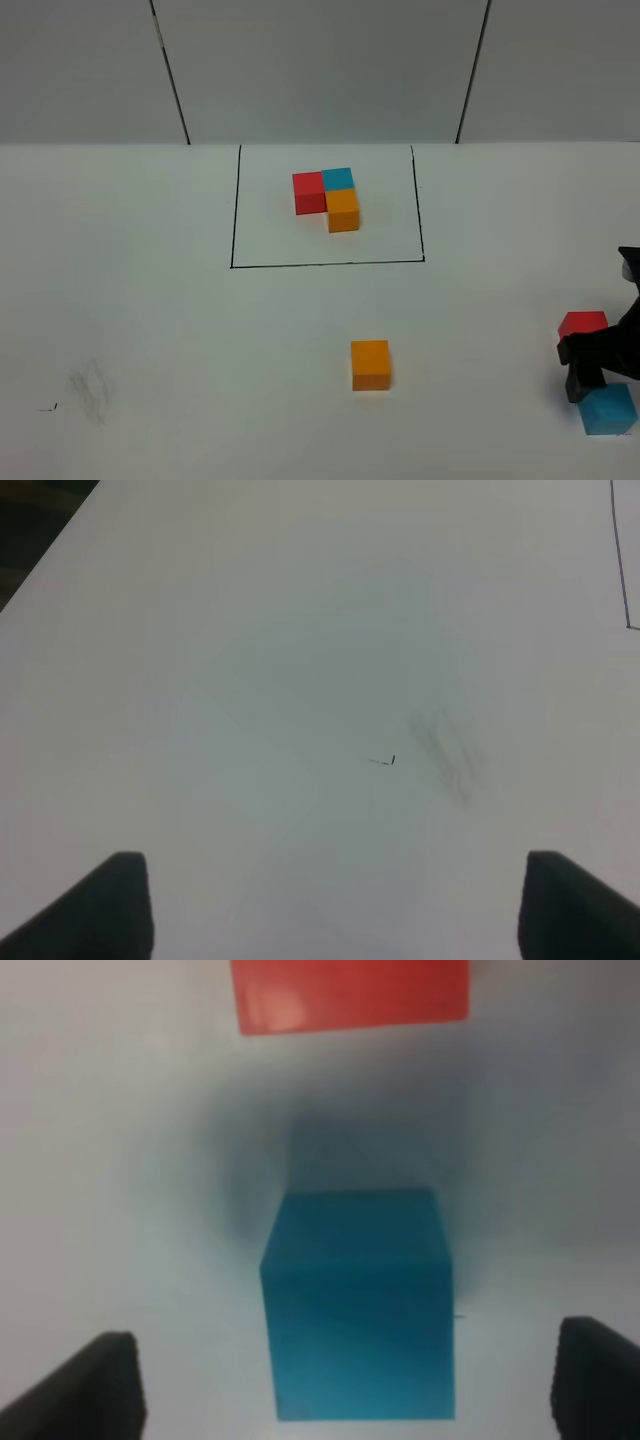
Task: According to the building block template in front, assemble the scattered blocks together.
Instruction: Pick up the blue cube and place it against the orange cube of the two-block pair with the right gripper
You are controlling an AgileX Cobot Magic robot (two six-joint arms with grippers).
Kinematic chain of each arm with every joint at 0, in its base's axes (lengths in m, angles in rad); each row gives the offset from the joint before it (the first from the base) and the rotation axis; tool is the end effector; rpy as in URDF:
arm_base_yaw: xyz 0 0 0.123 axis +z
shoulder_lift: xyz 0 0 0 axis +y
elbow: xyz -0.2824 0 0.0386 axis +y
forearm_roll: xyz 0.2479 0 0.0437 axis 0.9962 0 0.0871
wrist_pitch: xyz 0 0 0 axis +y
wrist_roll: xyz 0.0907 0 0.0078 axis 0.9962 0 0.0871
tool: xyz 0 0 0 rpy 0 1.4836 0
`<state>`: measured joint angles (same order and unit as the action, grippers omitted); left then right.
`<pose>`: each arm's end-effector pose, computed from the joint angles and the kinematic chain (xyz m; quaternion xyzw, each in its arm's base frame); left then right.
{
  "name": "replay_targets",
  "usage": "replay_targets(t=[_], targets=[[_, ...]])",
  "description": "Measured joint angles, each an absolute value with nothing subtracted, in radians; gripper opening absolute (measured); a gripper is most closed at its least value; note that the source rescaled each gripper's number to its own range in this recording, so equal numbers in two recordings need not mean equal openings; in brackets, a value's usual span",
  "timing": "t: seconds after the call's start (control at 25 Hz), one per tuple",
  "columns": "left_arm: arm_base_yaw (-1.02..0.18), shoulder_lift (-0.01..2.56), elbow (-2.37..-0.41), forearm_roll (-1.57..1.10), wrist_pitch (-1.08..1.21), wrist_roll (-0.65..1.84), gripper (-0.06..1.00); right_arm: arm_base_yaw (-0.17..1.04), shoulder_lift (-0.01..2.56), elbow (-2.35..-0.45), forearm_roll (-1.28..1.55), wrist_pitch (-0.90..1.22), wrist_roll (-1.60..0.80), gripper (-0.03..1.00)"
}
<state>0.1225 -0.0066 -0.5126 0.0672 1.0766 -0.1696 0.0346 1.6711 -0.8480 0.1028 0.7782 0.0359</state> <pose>-0.0087 0.0044 0.2795 -0.1258 0.8425 0.0212 0.5233 0.2722 0.0160 0.1574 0.0362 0.9983 0.0381 0.0270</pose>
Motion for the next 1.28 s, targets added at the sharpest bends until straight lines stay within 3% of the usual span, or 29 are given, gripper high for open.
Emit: replay_targets(t=[1.04,1.16,1.28], targets=[[0.122,-0.007,-0.513,0.067,1.077,-0.171,0.84,0.035,1.794,-0.803,0.108,0.623,0.035,0.87],[0.122,-0.007,-0.513,0.067,1.077,-0.171,0.84,0.035,1.794,-0.803,0.107,0.622,0.035,0.80],[0.122,-0.007,-0.513,0.067,1.077,-0.171,0.84,0.035,1.794,-0.803,0.107,0.622,0.035,0.61]])
